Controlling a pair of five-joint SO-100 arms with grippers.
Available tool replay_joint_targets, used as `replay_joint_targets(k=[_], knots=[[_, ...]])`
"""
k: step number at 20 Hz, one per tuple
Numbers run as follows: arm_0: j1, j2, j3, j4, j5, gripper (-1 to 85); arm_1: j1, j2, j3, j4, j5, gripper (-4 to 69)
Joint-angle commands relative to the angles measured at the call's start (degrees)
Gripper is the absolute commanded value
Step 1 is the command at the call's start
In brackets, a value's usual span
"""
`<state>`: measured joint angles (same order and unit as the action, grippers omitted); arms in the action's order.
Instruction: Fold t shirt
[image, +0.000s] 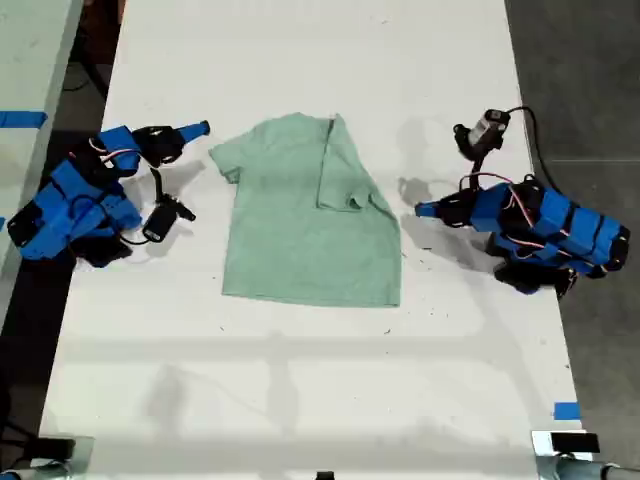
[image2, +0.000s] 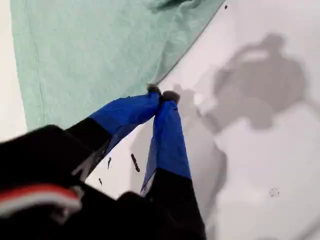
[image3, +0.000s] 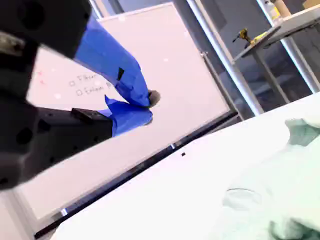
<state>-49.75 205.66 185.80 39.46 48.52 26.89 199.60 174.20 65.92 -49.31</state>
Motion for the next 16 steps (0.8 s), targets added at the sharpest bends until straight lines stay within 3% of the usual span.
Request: replay_joint_targets(k=[1, 10, 14, 16], knots=[[-2.8, 0.5, 1.9, -0.1, -1.1, -0.2, 1.4, 1.0, 2.8, 0.6, 4.2, 1.4], [-2.0, 0.4, -1.8, 0.4, -1.2, -0.2, 1.4, 1.0, 2.8, 0.6, 4.2, 1.4], [-2.3, -33.4, -38.8, 8.3, 1.7, -0.2, 2.0, 1.0, 2.9, 0.4, 3.8, 1.4], [-2.6, -54.6, -62.4, 18.5, 2.7, -0.2, 1.9, 1.0, 2.9, 0.5, 3.9, 1.4]])
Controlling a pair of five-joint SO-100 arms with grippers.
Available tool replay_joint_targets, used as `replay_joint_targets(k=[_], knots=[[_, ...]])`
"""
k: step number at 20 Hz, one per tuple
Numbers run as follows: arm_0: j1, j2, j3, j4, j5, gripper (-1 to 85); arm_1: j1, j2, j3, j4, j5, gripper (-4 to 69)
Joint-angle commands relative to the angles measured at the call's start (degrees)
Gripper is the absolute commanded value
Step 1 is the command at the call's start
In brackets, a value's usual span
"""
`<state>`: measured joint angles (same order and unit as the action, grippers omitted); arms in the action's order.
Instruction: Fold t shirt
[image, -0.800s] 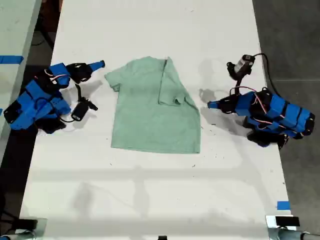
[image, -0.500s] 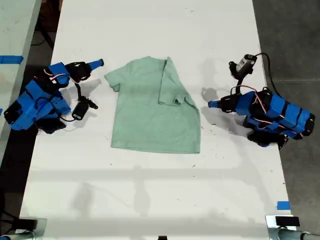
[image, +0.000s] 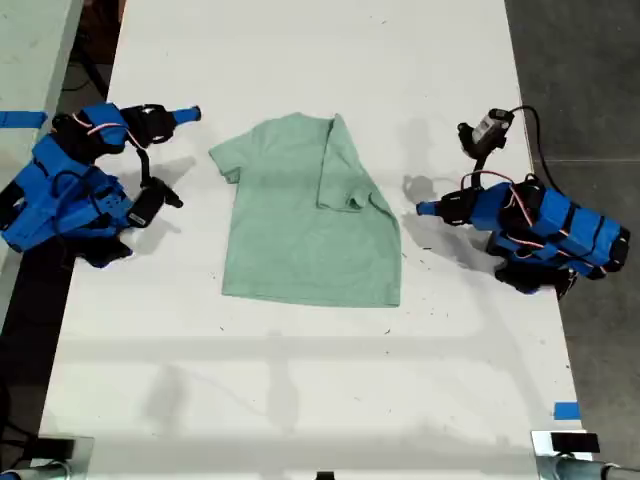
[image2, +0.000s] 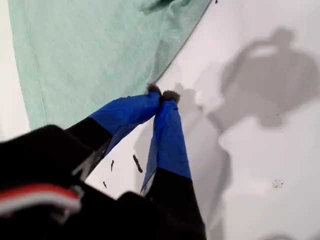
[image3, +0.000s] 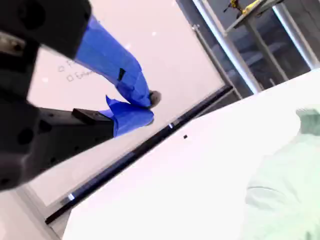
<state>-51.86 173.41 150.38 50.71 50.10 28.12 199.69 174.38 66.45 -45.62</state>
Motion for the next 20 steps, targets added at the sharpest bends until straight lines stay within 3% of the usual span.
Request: replay_joint_targets(k=[1, 3, 5, 12, 20], knots=[[-1.4, -33.4, -38.8, 14.2, 1.8, 0.2, 0.6, 0.9, 2.7, 0.1, 0.2, 1.4], [-3.3, -53.2, -55.9, 24.9, 4.0, 14.5, 0.5, 0.9, 2.7, 0.2, 0.2, 1.4], [-5.4, -63.6, -60.2, 25.8, 5.5, 20.3, 0.3, 0.9, 2.6, 0.4, 0.4, 1.4], [-9.8, -75.8, -53.1, 23.9, 1.8, 16.0, 0.2, 0.9, 2.5, 0.4, -0.4, 1.4], [-8.8, -76.3, -40.5, 13.7, 0.5, 14.0, 0.0, 0.9, 2.5, 0.3, -0.7, 1.4]])
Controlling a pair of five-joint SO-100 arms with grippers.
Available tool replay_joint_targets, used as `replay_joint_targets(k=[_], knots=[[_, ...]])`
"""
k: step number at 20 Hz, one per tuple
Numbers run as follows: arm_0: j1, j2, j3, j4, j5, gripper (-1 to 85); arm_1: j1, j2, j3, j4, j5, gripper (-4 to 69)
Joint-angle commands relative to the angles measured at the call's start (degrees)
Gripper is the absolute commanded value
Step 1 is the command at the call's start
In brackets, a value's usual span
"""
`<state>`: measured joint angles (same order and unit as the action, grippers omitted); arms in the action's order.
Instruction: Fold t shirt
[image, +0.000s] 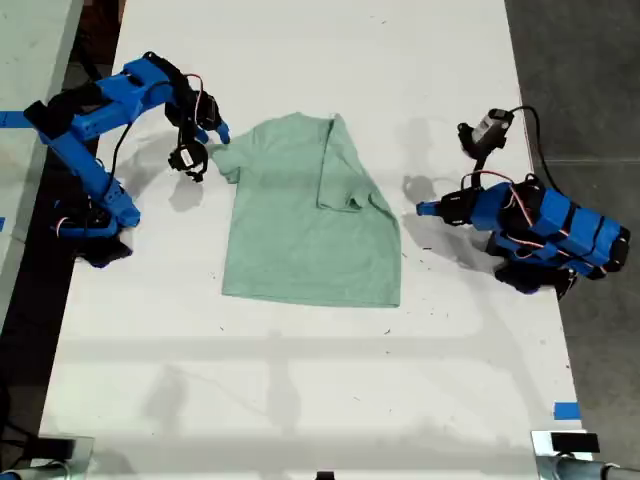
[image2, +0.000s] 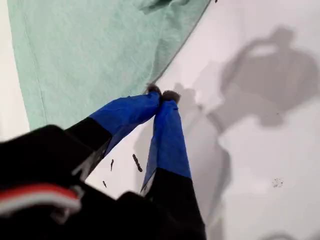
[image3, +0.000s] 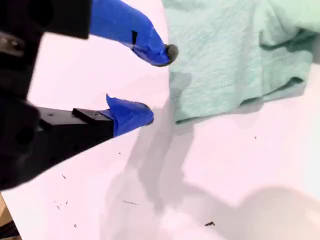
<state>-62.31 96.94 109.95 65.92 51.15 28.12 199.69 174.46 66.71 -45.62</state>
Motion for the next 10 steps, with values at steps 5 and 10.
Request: replay_joint_targets(k=[5, 10], knots=[[1.8, -4.2, 0.2, -3.4, -0.2, 11.2, 0.0, 0.9, 2.5, 0.0, -0.7, 1.4], [3.6, -4.9, 1.3, -4.7, -0.8, 15.0, 0.0, 0.9, 2.5, 0.0, -0.7, 1.4]])
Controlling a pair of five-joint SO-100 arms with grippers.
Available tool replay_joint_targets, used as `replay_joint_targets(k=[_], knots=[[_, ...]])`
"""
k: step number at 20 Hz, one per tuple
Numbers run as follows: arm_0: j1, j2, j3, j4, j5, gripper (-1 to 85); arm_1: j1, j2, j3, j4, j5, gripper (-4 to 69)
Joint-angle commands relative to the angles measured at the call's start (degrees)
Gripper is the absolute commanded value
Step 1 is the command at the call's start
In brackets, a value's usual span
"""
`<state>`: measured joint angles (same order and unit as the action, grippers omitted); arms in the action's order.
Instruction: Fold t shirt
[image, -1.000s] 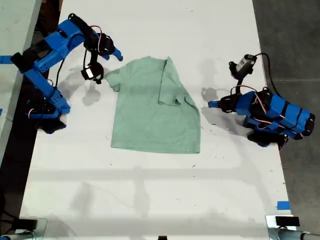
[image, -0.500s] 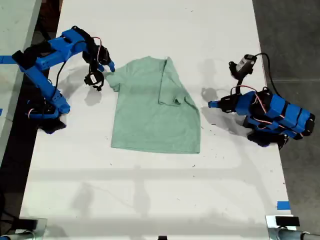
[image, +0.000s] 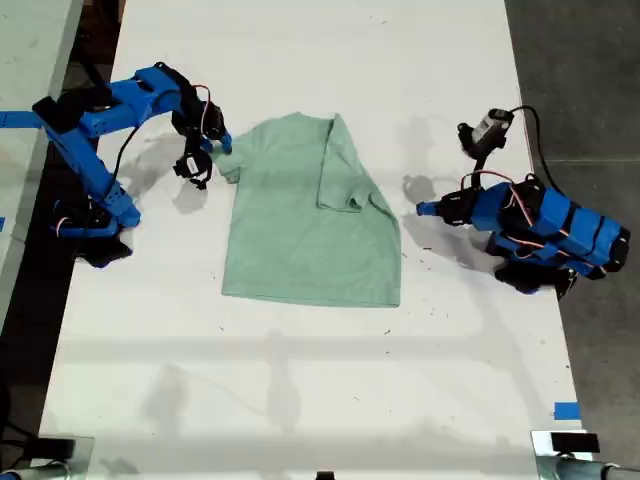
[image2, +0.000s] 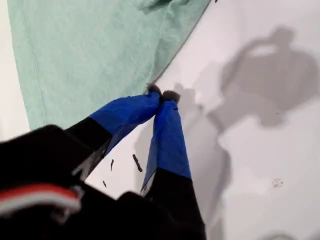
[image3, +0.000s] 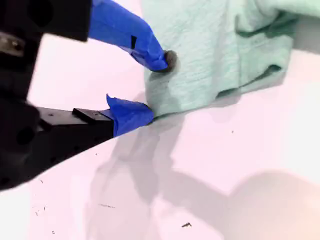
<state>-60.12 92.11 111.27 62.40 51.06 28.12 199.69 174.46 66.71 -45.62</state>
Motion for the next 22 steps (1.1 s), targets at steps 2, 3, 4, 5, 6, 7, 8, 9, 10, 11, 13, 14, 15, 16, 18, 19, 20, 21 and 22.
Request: replay_joint_targets(k=[2, 3, 4, 5, 6, 7, 8, 9, 10, 11, 13, 14, 15, 16, 18, 19, 20, 21, 22], knots=[[1.3, -2.4, 1.4, -3.3, -0.3, 13.4, 0.0, 0.9, 2.5, 0.0, -0.7, 1.4], [1.1, -2.9, 2.3, -4.6, -0.6, -0.2, 0.0, 0.9, 2.4, 0.0, -0.7, 1.4], [0.9, -2.9, 3.1, -5.4, -0.8, -0.3, 0.0, 0.9, 2.4, 0.1, -0.7, 1.4], [0.9, -2.9, 2.5, -4.8, -0.8, -0.3, 0.0, 0.9, 2.4, 0.1, -0.7, 1.4], [0.9, -2.4, 1.6, -3.5, -1.1, -0.3, 0.0, 0.9, 2.4, 0.1, -0.8, 1.4], [1.0, -1.5, 0.1, -1.4, -1.5, -0.3, 0.0, 0.9, 2.4, 0.1, -0.8, 1.4], [1.3, -0.8, -2.5, 1.1, -1.9, -0.3, 0.0, 0.9, 2.4, 0.1, -0.8, 1.4], [1.8, -0.7, -6.2, 4.9, -2.2, -0.3, 0.1, 0.9, 2.4, 0.1, -0.8, 1.4], [2.5, -0.8, -10.6, 8.6, -2.2, -0.3, 0.1, 0.9, 2.4, 0.1, -0.8, 1.4], [3.3, -1.1, -15.6, 12.0, -2.3, -0.3, 0.1, 0.9, 2.4, 0.1, -0.8, 1.4], [5.3, -3.1, -27.4, 19.1, -2.7, -0.3, 0.1, 0.9, 2.4, 0.1, -0.8, 1.4], [6.9, -4.8, -33.9, 22.1, -2.8, -0.3, 0.2, 0.9, 2.4, 0.1, -0.7, 1.4], [9.2, -6.4, -39.5, 23.5, -2.6, -0.3, 0.2, 0.9, 2.4, 0.1, -0.7, 1.4], [11.9, -8.2, -43.9, 24.4, -2.6, -0.3, 0.2, 0.9, 2.4, 0.1, -0.7, 1.4], [17.5, -11.4, -49.0, 24.1, -2.4, -0.3, 0.2, 0.9, 2.4, 0.1, -0.7, 1.4], [20.8, -12.9, -50.1, 22.3, -0.7, -0.3, 0.2, 0.9, 2.4, 0.1, -0.7, 1.4], [24.5, -14.1, -50.1, 19.5, 1.1, -0.3, 0.2, 0.9, 2.4, 0.1, -0.8, 1.4], [27.7, -16.1, -51.1, 17.8, 1.6, -0.3, 0.2, 0.9, 2.4, 0.1, -0.8, 1.4], [30.0, -18.8, -53.0, 17.3, 1.9, -0.3, 0.2, 0.9, 2.4, 0.1, -0.8, 1.4]])
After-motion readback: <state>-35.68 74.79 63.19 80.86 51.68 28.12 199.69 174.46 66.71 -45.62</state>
